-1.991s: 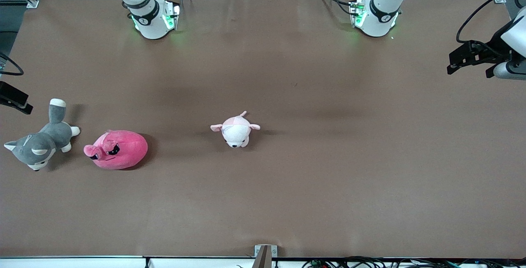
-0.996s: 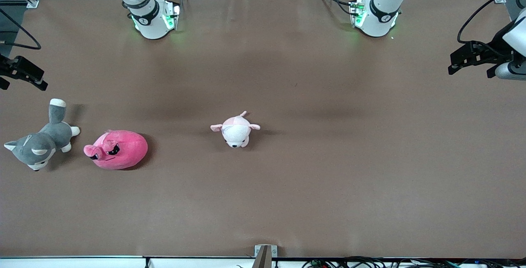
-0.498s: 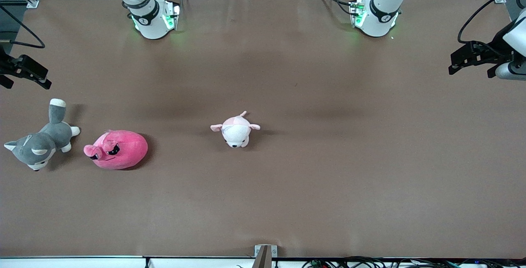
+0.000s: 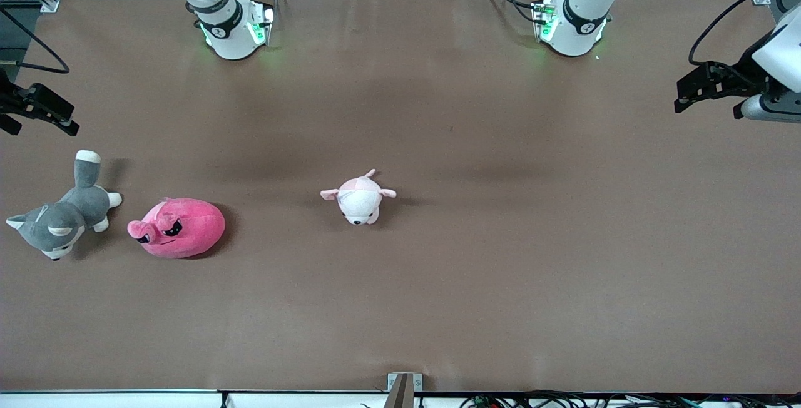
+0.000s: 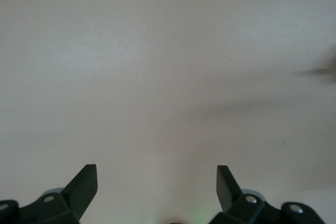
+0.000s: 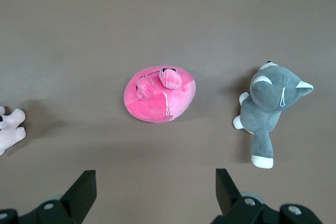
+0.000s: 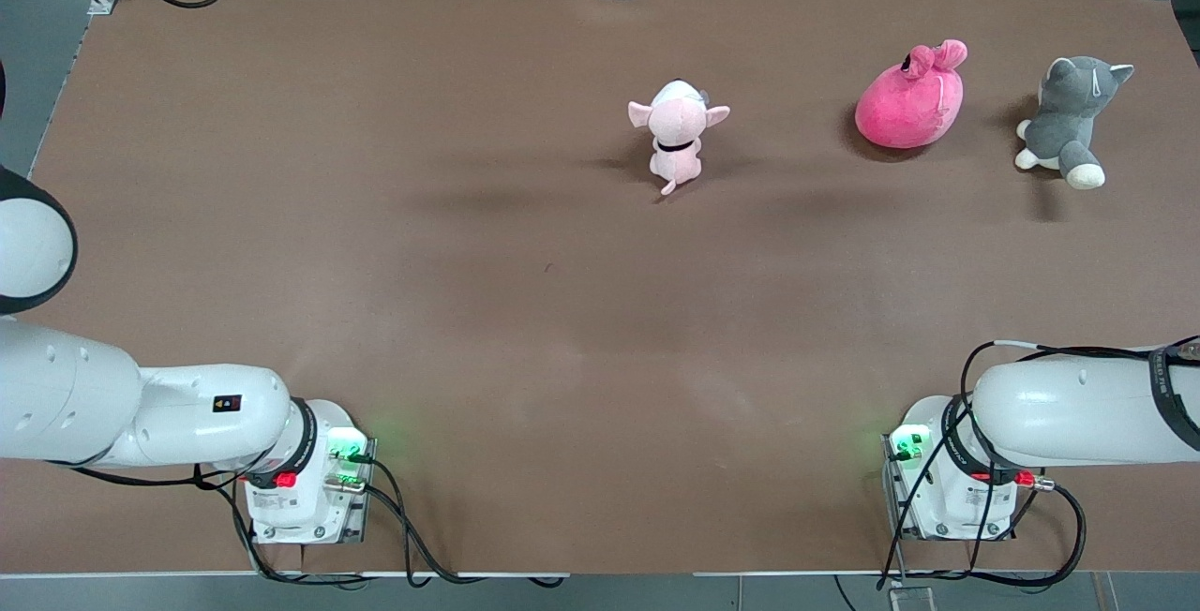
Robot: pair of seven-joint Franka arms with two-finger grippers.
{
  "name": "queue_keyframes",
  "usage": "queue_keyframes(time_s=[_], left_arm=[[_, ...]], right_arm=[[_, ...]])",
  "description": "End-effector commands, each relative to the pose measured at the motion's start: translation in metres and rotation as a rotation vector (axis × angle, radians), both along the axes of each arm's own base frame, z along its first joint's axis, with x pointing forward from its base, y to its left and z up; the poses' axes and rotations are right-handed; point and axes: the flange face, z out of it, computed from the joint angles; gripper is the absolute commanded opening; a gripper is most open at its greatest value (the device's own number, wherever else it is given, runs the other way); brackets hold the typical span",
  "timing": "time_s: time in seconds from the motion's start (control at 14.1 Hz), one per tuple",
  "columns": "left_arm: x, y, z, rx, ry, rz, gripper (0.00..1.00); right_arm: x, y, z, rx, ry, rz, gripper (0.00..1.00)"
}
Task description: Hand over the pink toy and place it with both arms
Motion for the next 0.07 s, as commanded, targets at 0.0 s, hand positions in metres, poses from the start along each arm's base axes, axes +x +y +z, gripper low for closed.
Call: queue_keyframes(time_s=[0.0], left_arm=[[0.0001,-0.0024,0.0036,0.013,0.005,0.003,1.00]], right_arm=[[-0.0054,0.0009,0.0006,-0.012,-0.003,0.003,1.00]])
